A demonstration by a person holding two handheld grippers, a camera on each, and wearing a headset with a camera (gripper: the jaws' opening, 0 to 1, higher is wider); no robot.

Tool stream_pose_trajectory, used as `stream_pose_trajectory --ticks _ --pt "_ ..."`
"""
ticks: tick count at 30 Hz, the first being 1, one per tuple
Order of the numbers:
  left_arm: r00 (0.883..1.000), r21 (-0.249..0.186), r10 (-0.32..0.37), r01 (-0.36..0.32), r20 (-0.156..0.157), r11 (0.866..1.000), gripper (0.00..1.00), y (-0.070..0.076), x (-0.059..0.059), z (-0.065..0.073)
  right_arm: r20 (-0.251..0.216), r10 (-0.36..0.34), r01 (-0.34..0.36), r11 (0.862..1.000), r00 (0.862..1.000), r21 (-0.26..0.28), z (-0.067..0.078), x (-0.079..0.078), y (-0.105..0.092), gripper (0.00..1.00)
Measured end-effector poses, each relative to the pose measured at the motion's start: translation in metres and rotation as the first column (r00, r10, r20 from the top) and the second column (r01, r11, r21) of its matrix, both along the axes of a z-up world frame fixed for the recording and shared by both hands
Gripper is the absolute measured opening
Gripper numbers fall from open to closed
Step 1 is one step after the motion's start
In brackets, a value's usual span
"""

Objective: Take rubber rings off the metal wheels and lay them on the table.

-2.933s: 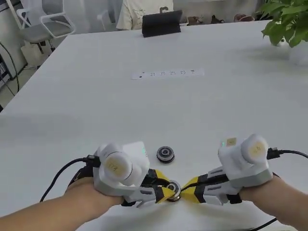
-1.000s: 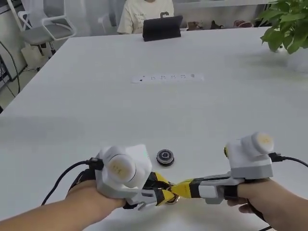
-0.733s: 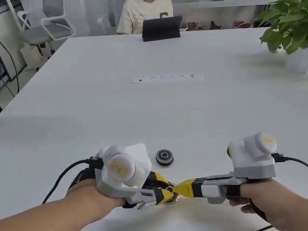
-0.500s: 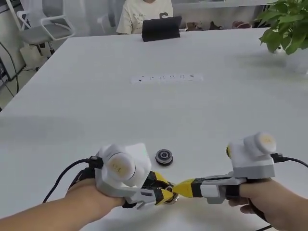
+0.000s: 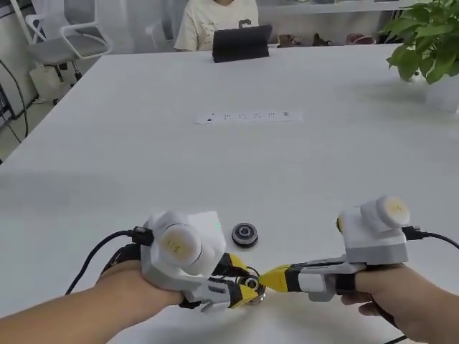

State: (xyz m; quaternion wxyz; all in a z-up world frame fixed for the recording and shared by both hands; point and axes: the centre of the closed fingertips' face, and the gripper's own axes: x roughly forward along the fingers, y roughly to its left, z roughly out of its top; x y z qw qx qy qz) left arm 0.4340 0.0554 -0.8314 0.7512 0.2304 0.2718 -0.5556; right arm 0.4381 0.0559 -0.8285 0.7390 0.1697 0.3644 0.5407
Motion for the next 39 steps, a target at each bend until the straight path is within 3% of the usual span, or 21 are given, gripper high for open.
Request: stream_pose_trajectory --ticks 11,27,39 --pt "1.000 -0.036 0.005 -0.005 -0.010 0.999 0.27 0.012 -0.008 0.018 0.013 0.012 -0.013 1.000 1.000 0.011 0.009 0.001 0.001 0.00" --pt "0.998 -0.083 0.069 -0.070 -0.007 0.994 0.43 0.048 -0.012 0.045 0.033 0.038 -0.038 0.999 0.999 0.017 0.026 0.006 0.010 0.00" --pt "0.992 -0.093 0.125 -0.126 -0.009 0.988 0.54 0.075 -0.014 0.053 0.044 0.075 -0.075 0.997 0.996 0.009 0.031 0.009 0.027 0.00"
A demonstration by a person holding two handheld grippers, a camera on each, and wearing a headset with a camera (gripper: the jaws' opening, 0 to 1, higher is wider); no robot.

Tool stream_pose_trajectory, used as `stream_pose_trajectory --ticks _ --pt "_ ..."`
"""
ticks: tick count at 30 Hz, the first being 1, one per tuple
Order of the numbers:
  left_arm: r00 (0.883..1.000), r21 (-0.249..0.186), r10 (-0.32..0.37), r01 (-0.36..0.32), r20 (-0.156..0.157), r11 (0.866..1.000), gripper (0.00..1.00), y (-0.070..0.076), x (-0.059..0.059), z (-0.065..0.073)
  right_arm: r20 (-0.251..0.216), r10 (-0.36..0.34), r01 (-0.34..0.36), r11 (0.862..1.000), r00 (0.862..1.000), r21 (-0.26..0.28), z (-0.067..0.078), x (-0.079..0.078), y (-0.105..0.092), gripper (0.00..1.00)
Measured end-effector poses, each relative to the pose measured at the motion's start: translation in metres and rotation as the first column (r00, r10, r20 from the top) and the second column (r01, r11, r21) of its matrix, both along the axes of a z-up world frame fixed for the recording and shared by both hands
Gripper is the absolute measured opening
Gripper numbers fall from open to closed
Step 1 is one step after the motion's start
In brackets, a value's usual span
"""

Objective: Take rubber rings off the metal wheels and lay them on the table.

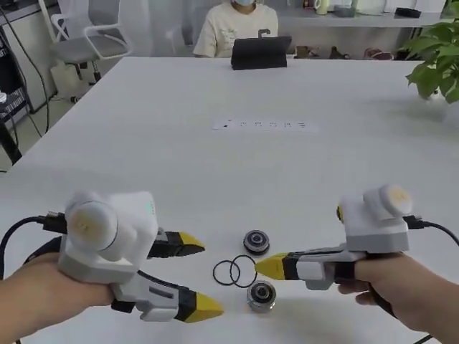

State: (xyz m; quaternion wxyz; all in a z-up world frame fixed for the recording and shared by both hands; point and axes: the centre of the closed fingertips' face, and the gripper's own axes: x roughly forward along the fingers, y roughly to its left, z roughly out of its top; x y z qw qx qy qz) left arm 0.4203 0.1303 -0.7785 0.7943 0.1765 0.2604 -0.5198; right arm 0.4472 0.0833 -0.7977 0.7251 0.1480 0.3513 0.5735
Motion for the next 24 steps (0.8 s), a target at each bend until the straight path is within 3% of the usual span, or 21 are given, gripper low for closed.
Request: stream_pose_trajectory --ticks 13,24 --pt "0.998 -0.011 0.065 -0.065 0.006 0.998 0.59 0.027 -0.002 0.007 -0.001 0.041 -0.041 0.998 0.999 -0.044 -0.011 0.003 0.017 0.00" --pt "0.995 -0.022 0.104 -0.103 0.005 0.994 0.59 0.038 -0.001 0.008 -0.007 0.079 -0.079 0.992 0.997 -0.093 -0.022 0.001 0.028 0.00"
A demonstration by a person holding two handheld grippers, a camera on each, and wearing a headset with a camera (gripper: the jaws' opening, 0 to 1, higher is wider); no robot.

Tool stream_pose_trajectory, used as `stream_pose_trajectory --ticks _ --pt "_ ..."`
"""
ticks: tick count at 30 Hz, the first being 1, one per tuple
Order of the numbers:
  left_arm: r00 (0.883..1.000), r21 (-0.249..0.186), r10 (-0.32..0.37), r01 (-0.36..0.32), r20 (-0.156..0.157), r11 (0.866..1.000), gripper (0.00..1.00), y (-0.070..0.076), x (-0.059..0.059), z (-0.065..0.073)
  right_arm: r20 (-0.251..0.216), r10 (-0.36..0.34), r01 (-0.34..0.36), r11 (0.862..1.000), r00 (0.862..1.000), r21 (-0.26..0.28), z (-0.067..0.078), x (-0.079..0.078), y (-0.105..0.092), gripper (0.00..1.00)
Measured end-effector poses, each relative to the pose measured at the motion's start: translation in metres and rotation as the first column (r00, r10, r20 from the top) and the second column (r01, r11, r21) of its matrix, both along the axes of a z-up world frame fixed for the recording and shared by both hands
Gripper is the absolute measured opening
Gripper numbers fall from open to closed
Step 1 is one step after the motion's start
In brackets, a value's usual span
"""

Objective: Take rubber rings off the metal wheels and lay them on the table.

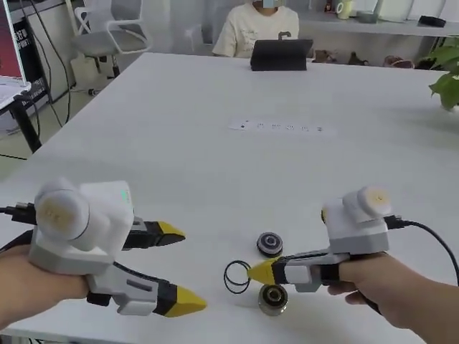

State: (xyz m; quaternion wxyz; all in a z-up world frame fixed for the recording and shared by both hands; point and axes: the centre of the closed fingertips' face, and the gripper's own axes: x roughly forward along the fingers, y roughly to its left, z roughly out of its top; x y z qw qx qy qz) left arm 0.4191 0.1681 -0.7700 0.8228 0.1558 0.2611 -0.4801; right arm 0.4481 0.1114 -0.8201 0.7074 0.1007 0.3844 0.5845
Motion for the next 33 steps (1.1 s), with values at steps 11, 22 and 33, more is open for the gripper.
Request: stream_pose_trajectory --ticks 11,22,33 --pt "1.000 -0.001 0.013 -0.013 -0.007 1.000 0.59 0.004 -0.002 -0.002 0.003 0.027 -0.027 0.998 1.000 -0.056 -0.014 -0.003 0.002 0.00" --pt "1.000 0.001 0.010 -0.010 -0.013 1.000 0.59 0.003 -0.002 -0.003 0.062 0.041 -0.034 0.994 0.997 -0.106 -0.018 0.001 -0.001 0.00" --pt "1.000 0.016 -0.001 0.001 -0.028 1.000 0.59 0.003 -0.003 -0.006 0.131 0.051 -0.032 0.990 0.990 -0.140 -0.020 0.004 -0.004 0.18"
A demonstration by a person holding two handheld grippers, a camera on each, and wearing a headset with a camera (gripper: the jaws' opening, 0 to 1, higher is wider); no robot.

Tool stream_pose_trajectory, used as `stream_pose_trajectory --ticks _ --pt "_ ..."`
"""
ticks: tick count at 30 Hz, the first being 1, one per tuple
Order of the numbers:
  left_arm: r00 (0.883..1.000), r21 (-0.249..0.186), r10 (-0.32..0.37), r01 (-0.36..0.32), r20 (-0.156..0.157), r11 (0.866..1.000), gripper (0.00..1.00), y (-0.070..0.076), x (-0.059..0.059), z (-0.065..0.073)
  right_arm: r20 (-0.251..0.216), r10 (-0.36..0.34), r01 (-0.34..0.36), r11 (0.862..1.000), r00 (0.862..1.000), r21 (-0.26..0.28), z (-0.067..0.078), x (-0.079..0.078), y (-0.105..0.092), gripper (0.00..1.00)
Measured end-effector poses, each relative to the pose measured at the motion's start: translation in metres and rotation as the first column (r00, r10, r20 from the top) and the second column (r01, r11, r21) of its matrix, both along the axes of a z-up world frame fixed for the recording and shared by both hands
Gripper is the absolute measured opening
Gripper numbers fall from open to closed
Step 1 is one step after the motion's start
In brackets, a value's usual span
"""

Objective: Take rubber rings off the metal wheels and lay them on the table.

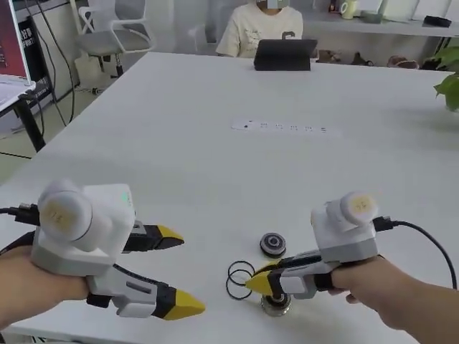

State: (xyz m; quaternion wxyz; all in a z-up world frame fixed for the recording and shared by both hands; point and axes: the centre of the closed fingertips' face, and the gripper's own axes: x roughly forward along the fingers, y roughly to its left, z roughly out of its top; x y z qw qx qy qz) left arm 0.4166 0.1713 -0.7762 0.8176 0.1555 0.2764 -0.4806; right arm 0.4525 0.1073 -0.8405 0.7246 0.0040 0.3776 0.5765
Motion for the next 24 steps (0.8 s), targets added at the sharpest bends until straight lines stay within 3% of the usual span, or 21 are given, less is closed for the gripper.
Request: stream_pose_trajectory --ticks 9,24 --pt "1.000 0.009 -0.010 0.010 -0.013 1.000 0.59 -0.004 0.003 -0.003 0.034 -0.021 0.020 1.000 0.999 0.013 0.007 0.005 -0.008 0.29" --pt "1.000 0.015 -0.011 0.011 -0.023 1.000 0.57 -0.014 0.023 -0.005 0.055 -0.107 0.104 0.993 0.993 0.052 0.017 0.026 -0.038 0.29"
